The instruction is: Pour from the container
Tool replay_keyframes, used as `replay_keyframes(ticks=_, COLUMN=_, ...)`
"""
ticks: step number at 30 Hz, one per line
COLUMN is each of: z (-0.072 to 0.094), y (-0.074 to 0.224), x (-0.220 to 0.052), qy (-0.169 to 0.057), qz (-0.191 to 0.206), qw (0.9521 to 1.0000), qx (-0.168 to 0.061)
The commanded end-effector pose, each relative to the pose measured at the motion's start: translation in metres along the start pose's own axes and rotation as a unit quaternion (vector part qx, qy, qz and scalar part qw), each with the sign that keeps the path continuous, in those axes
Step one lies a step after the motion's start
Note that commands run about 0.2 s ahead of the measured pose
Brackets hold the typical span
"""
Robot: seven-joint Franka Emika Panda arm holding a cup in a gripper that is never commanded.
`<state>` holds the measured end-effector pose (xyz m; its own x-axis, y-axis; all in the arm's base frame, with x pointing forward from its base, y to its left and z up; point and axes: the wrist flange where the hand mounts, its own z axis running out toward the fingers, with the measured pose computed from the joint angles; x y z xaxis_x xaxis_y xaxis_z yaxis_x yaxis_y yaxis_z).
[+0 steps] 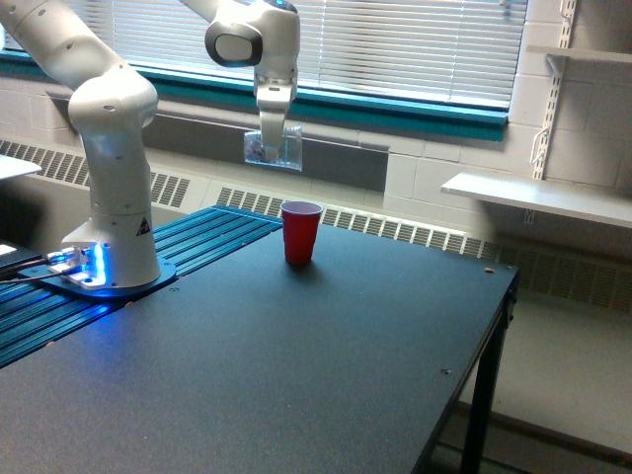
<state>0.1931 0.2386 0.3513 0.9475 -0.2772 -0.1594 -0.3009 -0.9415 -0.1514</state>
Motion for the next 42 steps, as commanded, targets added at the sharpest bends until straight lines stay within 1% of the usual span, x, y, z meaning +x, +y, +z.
replay_keyframes(ticks=1, z=0.021, y=0.01, x=0.006, qy=-0.013, qz=-0.002, qw=0.9997, qx=-0.018)
replay_keyframes(ticks=5, z=0.029, y=0.012, x=0.011, qy=-0.022, qz=0.002, qw=0.9995, qx=-0.023)
replay_keyframes(ticks=13, z=0.04, y=0.008, x=0.014, qy=-0.026, qz=0.002, qw=0.9991, qx=-0.033)
replay_keyframes(ticks=16, z=0.042, y=0.006, x=0.014, qy=-0.029, qz=0.002, qw=0.999, qx=-0.034)
replay_keyframes(ticks=24, z=0.051, y=0.002, x=0.01, qy=-0.032, qz=-0.003, qw=0.9981, qx=-0.052)
replay_keyframes(ticks=30, z=0.058, y=0.0, x=0.008, qy=-0.049, qz=0.003, qw=0.9971, qx=-0.058)
replay_keyframes(ticks=32, z=0.06, y=0.0, x=0.008, qy=-0.052, qz=0.006, qw=0.9965, qx=-0.066)
replay_keyframes(ticks=36, z=0.061, y=-0.001, x=0.011, qy=-0.062, qz=0.017, qw=0.9958, qx=-0.065)
replay_keyframes(ticks=42, z=0.059, y=-0.005, x=0.019, qy=-0.066, qz=0.028, qw=0.9955, qx=-0.061)
